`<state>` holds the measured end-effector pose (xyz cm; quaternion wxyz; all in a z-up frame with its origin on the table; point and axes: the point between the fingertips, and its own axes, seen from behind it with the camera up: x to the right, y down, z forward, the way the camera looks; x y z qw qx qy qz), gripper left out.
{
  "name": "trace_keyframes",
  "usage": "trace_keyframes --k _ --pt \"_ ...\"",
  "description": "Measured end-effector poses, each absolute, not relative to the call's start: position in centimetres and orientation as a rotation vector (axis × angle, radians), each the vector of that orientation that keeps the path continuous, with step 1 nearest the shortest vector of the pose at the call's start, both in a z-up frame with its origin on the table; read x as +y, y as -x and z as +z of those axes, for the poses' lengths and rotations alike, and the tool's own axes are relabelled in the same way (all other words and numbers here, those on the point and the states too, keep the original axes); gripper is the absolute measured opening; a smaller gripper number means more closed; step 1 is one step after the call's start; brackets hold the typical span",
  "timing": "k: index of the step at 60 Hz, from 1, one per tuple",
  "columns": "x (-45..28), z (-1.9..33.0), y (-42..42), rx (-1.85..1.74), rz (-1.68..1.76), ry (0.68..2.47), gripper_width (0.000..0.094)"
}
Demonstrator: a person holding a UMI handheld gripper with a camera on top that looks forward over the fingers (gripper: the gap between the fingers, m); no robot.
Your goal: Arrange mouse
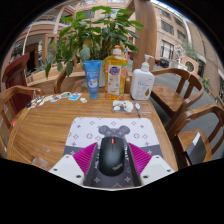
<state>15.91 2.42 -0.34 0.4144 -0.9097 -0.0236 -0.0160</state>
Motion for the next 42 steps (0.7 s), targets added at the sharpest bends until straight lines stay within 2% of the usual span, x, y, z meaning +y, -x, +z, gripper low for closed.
trace_keyframes --k 4,5,8,11,22,42 --pt "1.4 1.1 -15.8 -0.049 -0.044 2.262 0.0833" --pt "1.1 1.5 -15.7 -0.047 -0.043 2.257 0.0870" --pt "-0.3 2.7 -15.6 -0.022 -0.043 2.247 0.0834" --pt "-1.9 4.0 -15.5 -0.005 -0.045 2.236 0.0860" --pt "-9.0 8.3 -14.5 0.027 -0.044 2.198 0.0861" --pt "-19.7 12.3 -14.1 0.015 -0.083 2.174 0.0854"
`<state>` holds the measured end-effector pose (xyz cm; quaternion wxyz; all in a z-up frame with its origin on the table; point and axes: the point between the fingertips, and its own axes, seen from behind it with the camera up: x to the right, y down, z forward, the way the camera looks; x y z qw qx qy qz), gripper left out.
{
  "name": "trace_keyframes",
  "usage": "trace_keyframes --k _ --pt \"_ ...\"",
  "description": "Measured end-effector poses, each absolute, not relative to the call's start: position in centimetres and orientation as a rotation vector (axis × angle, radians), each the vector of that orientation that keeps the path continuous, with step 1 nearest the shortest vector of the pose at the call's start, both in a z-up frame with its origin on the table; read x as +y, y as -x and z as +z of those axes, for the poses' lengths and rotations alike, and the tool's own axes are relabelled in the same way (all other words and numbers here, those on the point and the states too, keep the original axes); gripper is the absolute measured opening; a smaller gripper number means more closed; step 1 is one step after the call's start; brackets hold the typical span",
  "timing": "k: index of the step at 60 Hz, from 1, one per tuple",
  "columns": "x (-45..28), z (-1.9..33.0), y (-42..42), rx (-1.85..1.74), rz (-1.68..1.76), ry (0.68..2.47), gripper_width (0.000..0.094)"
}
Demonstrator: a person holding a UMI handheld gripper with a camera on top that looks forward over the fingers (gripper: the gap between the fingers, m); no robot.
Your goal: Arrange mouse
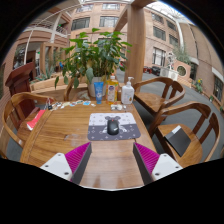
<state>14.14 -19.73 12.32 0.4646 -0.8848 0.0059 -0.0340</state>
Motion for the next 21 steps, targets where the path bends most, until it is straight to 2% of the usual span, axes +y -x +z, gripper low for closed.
trace_keyframes --k 21 --pt "-22.8 13.3 -14.4 -0.017 -0.106 2.170 0.0854"
